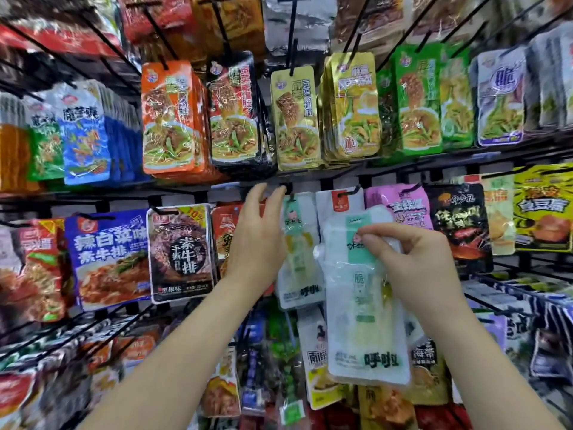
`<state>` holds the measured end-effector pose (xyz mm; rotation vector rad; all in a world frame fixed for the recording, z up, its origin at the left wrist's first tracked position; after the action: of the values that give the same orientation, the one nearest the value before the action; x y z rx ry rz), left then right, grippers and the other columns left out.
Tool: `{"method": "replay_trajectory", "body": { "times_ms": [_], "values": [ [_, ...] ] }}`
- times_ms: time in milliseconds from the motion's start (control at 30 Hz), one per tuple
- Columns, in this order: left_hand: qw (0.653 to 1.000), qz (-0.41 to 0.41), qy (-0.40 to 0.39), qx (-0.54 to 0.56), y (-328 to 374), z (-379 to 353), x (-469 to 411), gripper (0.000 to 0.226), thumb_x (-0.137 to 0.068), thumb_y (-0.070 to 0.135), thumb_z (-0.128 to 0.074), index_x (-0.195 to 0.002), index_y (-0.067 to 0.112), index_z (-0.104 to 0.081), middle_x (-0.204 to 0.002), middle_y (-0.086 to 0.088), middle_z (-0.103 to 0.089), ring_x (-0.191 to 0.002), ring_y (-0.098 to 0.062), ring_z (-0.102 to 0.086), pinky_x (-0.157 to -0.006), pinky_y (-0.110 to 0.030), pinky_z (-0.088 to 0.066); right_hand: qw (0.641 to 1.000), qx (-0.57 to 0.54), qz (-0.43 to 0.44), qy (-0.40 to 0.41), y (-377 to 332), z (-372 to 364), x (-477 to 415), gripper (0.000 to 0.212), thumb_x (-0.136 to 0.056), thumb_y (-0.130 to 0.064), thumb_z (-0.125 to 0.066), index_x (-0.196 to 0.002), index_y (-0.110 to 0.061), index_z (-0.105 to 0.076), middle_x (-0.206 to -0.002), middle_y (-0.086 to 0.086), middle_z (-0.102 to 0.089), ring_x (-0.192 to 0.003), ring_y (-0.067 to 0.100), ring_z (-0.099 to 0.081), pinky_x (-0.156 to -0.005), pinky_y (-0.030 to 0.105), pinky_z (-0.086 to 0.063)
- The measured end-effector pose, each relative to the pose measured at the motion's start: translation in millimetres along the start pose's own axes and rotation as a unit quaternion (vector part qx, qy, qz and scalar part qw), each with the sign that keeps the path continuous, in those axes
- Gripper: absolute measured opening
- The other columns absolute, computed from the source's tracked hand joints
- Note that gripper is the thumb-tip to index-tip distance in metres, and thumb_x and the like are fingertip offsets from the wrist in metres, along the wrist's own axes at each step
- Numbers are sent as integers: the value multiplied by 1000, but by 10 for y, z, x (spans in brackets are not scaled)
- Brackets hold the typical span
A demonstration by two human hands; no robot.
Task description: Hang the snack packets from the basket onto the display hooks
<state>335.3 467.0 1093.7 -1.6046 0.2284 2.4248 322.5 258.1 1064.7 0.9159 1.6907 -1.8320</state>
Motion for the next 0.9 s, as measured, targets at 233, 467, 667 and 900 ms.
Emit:
{"method": "replay_trajectory", "body": {
  "times_ms": [233, 467, 667, 900],
  "values": [
    [940, -81, -210, -255, 7, -314, 163, 65, -89, 46, -58, -145, 28, -30, -160, -18, -11, -147, -34, -11, -118, -51, -6, 989, -123, -70, 38, 140, -121, 0, 9, -84, -13, -72, -87, -21, -74, -84, -8, -74, -84, 10, -67, -80, 30, -51],
    [887, -78, -288, -353, -11, -466, -58, 77, -94, 49, -47, -153, 30, -1, -159, -22, 1, -148, -36, -3, -116, -56, 6, 988, -131, -69, 34, 213, -175, -3, 18, -87, -17, -69, -96, -20, -54, -48, -12, -41, -42, 11, -25, -40, 19, -23],
    [992, 46, -114, 25, 14, -174, 66, 28, -96, 19, -52, -122, 25, -62, -126, 5, -62, -116, -16, -57, -104, -33, -37, 986, -139, -80, 47, 215, -188, 13, 33, -87, -19, -71, -101, -25, -41, -62, 6, -40, -46, 14, -29, -41, 21, -28],
    [835, 301, -104, 449, 330, 44, 147, 33, -75, 43, -77, -98, 24, -63, -94, -10, -71, -86, -27, -70, -76, -46, -59, 985, -165, -54, 13, 35, -304, 71, 45, -82, -12, -75, -105, -24, -38, -76, 1, -75, -59, 18, -70, -47, 26, -51]
  ]
}}
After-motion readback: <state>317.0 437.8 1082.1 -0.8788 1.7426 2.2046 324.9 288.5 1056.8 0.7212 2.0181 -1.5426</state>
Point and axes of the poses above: each hand's wrist, its own x-axis away from the middle knuckle, its own z-axis out of the back of the hand, y = z × x, the point moved 3 cm from there along -x, towards the middle knuckle
